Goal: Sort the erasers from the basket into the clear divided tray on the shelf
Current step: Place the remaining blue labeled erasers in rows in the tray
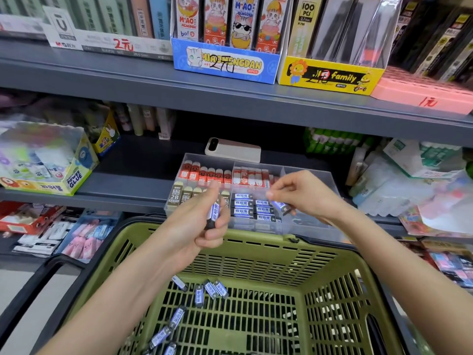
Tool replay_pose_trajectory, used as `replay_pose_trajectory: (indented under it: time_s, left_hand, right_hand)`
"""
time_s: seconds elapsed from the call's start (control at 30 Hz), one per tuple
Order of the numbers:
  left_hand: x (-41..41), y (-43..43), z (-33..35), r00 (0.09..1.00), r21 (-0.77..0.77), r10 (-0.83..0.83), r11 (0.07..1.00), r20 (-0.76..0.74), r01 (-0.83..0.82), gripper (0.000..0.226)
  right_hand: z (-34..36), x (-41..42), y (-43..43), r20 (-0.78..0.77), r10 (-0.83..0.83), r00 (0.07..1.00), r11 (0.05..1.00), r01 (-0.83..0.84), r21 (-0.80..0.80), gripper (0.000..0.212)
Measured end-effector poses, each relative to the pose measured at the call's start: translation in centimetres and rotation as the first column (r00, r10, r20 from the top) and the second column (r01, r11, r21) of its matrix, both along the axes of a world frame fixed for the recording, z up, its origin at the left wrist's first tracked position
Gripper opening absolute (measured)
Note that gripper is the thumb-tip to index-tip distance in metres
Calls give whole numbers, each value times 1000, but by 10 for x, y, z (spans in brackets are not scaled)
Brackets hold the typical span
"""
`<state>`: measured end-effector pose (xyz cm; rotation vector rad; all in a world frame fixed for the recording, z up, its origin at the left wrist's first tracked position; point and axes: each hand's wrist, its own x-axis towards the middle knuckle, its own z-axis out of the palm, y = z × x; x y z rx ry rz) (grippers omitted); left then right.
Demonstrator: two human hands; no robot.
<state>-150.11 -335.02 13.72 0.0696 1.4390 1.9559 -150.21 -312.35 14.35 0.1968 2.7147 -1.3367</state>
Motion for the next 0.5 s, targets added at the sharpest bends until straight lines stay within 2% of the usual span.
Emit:
replay_pose_trajectory:
  time_s: [0.07, 0.13, 0.23, 0.33, 0.43, 0.5]
  left_hand:
    - [0, 0, 0, 1000, 0, 21, 1000, 2, -21, 38]
    - [-1, -2, 0, 999, 26, 30, 999, 33, -31, 38]
    - [-2, -4, 1, 996, 89, 19, 996, 82, -26, 34]
    - [-2, -6, 0, 995, 111, 11, 994, 102, -22, 34]
    - [-2, -7, -3, 999, 104, 18, 994, 37, -21, 36]
    - [-2, -8, -4, 998, 33, 12, 999, -65, -10, 35]
  right_hand:
    - [0, -4, -1, 40, 86, 996, 986, -90, 139, 9]
    - [3, -7, -4, 66, 171, 983, 951, -182, 249, 15]
    - [3, -9, -10, 162, 244, 956, 893, -287, 347, 22]
    - [3, -12, -16, 231, 303, 924, 824, -376, 424, 13]
    - [2, -17, -19, 265, 329, 907, 793, -417, 443, 13]
    - [0, -18, -19, 278, 326, 903, 798, -421, 432, 13]
